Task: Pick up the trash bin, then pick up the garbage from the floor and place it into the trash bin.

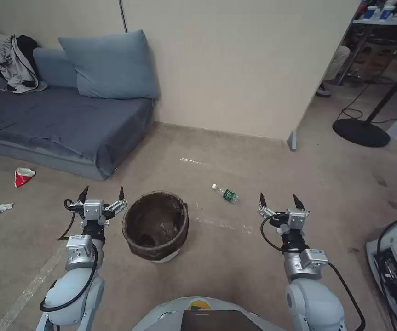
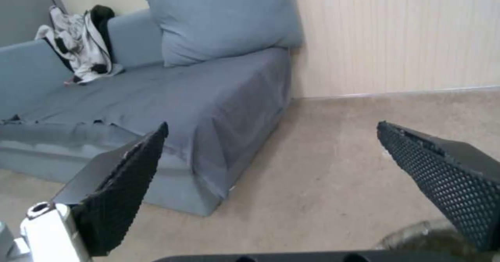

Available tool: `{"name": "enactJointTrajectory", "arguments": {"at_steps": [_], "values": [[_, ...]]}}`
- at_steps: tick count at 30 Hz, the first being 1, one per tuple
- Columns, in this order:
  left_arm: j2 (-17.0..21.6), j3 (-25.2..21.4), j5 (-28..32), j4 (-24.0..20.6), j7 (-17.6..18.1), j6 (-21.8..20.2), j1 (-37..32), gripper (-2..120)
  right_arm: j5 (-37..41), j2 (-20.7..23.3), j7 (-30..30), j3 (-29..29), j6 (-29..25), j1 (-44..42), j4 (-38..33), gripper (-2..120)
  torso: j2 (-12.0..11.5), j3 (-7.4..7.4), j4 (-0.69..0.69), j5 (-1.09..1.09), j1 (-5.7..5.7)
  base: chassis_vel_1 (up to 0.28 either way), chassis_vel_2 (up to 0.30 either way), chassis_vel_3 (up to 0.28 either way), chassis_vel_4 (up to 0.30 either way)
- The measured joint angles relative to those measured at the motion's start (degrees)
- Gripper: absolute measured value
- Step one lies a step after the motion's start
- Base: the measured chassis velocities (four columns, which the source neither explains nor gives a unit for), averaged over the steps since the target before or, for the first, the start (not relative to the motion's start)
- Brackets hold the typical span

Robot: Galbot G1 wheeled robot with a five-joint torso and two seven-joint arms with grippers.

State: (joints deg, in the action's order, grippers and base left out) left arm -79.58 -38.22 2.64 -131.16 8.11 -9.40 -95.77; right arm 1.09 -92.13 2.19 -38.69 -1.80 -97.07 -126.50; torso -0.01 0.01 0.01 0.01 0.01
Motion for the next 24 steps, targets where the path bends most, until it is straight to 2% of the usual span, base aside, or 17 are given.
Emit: {"name": "enactJointTrajectory", "arguments": {"at_steps": [7, 12, 15, 16, 20, 21, 23, 24], "values": [[0.4, 0.3, 0.9, 0.5, -0.1, -1.2, 0.6, 100, 0.3, 0.0, -0.8, -0.1, 0.0, 0.0, 0.3, 100, 0.0, -0.01, -0.01, -0.01, -0.01, -0.03, 0.015, 0.029, -0.025], [1.0, 0.3, 1.7, 1.9, -2.3, -3.4, 3.3, 100, 0.6, 0.0, -1.5, 0.0, 0.1, 0.0, 0.5, 100, 0.0, -0.01, -0.02, -0.01, -0.01, 0.0, 0.0, 0.0, 0.0], [1.5, -0.1, 3.2, 2.5, -3.8, -7.2, 5.9, 100, 0.7, 0.0, -1.7, 0.2, 0.3, 0.2, 0.7, 100, 0.0, -0.01, -0.01, -0.01, -0.01, 0.0, 0.0, 0.0, 0.0], [1.5, -0.1, 3.2, 2.5, -3.8, -7.2, 5.9, 100, 0.7, 0.0, -1.7, 0.2, 0.3, 0.2, 0.7, 100, 0.0, -0.01, -0.01, -0.01, -0.01, 0.0, 0.0, 0.0, 0.0], [3.2, 0.0, 7.9, 3.3, -4.1, -15.7, 9.3, 100, 0.8, 0.0, -2.0, 0.3, 1.3, 0.3, 0.7, 100, 0.0, -0.01, -0.01, -0.01, -0.01, 0.0, 0.0, 0.0, 0.0], [3.2, 0.0, 7.9, 3.3, -4.1, -15.7, 9.3, 100, 0.8, 0.0, -2.0, 0.3, 1.3, 0.3, 0.7, 100, 0.0, -0.01, -0.01, -0.01, -0.01, 0.0, 0.0, 0.0, 0.0], [4.4, 0.5, 11.0, 4.4, -4.1, -21.3, 11.4, 100, 0.8, 0.0, -2.4, 0.3, 2.0, 0.5, 0.8, 100, 0.0, -0.01, -0.01, -0.01, -0.01, 0.0, 0.0, 0.0, 0.0], [4.6, 0.6, 11.3, 4.7, -4.1, -22.0, 11.7, 100, 0.8, 0.0, -2.5, 0.3, 2.1, 0.6, 0.8, 100, 0.0, -0.01, -0.02, -0.01, -0.01, 0.0, 0.0, 0.0, 0.0]]}}
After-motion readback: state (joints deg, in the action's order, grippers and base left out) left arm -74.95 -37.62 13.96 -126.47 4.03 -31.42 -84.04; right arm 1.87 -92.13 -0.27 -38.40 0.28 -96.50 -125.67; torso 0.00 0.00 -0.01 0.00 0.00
